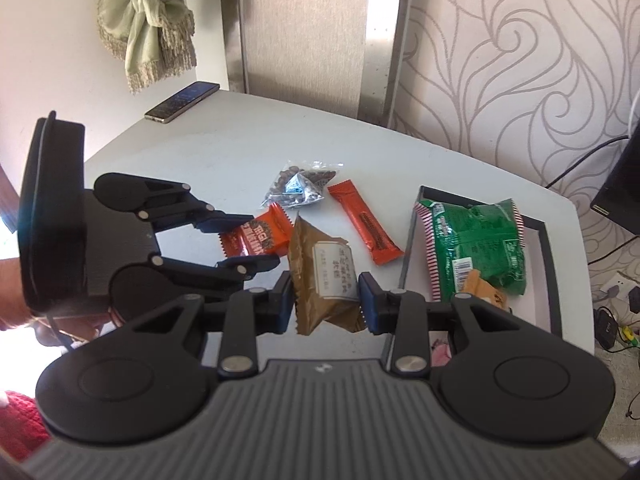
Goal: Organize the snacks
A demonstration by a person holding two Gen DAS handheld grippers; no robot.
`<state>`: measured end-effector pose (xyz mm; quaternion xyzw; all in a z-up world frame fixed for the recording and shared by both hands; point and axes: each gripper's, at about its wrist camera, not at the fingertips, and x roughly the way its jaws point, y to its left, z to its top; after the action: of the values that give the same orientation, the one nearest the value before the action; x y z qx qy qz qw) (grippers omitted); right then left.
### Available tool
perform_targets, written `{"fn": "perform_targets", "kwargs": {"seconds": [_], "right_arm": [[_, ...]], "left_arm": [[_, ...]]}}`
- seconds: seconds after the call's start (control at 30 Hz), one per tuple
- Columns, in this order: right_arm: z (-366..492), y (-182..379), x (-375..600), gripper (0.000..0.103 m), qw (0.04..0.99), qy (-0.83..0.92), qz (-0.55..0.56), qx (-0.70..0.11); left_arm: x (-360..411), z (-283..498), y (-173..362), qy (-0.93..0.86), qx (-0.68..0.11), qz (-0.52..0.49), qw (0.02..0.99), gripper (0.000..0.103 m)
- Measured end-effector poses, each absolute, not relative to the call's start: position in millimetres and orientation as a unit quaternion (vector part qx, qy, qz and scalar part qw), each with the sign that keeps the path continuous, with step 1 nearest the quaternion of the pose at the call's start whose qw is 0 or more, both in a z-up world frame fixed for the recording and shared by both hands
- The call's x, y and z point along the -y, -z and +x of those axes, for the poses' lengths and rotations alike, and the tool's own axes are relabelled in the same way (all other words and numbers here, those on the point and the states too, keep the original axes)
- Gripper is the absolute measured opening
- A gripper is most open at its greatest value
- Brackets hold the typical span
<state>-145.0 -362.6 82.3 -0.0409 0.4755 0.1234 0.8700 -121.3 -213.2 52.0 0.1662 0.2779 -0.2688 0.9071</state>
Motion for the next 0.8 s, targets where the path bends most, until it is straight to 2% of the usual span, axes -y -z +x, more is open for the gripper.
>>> {"fn": "perform_targets", "kwargs": {"seconds": [0.8], "right_arm": [[-206.4, -123.2, 420.8, 0.038, 0.895, -0.011, -0.023, -0.446]], "left_arm": [[304.5, -149.9, -97.7, 0.377, -0.208, 0.18, 0.885, 0.042]]}}
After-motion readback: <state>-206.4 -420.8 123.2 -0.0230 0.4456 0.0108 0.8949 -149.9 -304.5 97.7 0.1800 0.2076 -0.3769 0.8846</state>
